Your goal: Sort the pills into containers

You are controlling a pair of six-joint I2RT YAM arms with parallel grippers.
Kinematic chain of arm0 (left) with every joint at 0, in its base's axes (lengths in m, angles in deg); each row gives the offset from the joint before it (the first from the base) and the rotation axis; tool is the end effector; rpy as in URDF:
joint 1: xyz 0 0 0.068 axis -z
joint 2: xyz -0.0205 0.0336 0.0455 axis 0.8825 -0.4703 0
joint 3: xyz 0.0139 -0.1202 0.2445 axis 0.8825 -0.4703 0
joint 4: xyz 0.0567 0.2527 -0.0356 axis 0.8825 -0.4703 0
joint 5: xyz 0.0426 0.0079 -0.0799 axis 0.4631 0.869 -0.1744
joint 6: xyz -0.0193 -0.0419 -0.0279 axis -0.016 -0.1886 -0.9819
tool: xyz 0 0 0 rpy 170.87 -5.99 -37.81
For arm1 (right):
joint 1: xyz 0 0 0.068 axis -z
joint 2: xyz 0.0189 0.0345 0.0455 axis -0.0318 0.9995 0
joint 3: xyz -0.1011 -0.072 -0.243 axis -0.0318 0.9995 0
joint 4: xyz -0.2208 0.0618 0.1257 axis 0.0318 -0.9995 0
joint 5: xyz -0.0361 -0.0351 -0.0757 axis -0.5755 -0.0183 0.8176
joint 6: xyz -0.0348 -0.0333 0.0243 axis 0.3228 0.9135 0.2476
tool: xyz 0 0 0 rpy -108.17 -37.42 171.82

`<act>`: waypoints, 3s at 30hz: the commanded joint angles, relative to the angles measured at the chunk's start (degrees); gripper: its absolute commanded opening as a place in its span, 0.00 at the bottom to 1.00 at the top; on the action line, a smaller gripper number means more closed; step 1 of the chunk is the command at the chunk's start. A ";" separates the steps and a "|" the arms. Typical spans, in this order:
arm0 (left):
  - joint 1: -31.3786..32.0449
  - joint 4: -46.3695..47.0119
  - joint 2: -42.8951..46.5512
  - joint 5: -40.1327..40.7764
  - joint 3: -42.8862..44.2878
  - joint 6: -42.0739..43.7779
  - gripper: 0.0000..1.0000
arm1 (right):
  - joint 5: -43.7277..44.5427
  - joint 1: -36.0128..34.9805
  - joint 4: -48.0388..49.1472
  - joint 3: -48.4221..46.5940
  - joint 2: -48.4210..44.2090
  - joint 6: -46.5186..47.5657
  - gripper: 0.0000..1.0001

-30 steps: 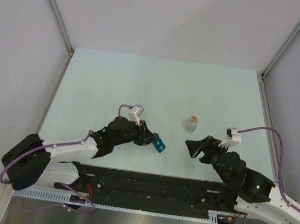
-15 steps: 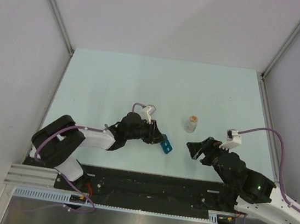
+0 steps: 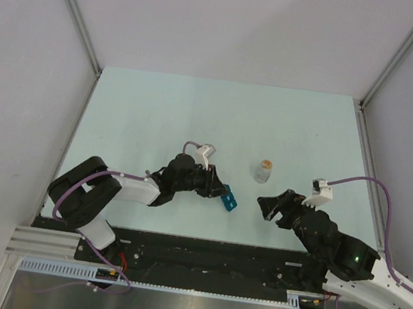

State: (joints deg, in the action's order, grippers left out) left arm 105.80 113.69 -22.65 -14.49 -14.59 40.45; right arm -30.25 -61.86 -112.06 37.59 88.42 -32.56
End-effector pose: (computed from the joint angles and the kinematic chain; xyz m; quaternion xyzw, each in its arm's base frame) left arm 0.2071 -0.2149 0.1550 0.1246 0.8209 -0.4596 0.3150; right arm 0.0622 0.0805 0.2728 0.0758 0.8094 0.3131 0.4910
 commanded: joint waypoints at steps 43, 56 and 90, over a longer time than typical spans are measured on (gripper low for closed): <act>-1.67 2.44 -3.11 -1.19 -1.23 4.48 0.56 | -3.79 -0.22 3.37 0.06 -0.89 1.70 0.81; -1.67 2.44 -4.16 1.36 -2.20 4.92 0.66 | -5.28 -0.13 4.87 0.06 2.54 1.87 0.81; -3.07 -21.00 9.69 14.01 2.10 11.60 0.89 | -2.38 -0.04 2.41 0.06 1.84 -1.56 0.81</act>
State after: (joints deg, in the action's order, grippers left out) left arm 103.35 105.56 -21.78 -6.07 -15.80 47.36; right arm -34.92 -61.86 -109.44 37.66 91.06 -32.93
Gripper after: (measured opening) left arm 0.885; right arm 0.811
